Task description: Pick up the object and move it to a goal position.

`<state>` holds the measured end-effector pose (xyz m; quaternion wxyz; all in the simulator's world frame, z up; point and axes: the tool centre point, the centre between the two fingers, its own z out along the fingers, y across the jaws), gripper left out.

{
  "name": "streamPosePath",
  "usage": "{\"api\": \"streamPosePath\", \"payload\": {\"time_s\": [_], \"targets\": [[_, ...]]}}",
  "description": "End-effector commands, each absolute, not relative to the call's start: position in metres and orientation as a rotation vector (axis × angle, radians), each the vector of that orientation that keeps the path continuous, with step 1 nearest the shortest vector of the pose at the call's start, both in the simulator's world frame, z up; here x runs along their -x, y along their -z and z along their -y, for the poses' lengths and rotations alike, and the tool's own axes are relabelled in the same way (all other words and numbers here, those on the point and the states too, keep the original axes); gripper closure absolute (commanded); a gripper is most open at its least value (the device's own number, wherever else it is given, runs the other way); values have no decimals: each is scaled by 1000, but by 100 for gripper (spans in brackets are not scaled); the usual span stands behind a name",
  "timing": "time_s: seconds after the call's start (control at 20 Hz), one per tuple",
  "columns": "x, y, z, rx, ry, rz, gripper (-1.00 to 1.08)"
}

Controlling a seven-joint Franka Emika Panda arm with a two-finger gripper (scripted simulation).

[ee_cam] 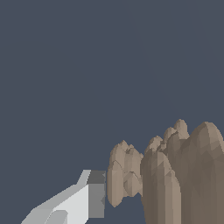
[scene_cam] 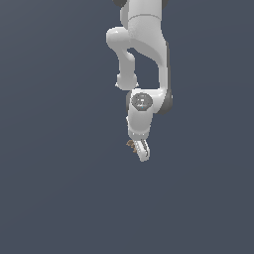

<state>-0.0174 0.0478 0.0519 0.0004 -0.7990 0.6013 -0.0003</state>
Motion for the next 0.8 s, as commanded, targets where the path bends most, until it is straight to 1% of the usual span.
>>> {"api": "streamPosePath", "payload": {"time_s": [0.0, 0.4, 0.75], "targets": [[29, -52, -45, 2509, 1, -1889, 108], [61, -52, -38, 2510, 0, -1889, 108], [70, -53, -36, 2510, 0, -1889, 108]]}}
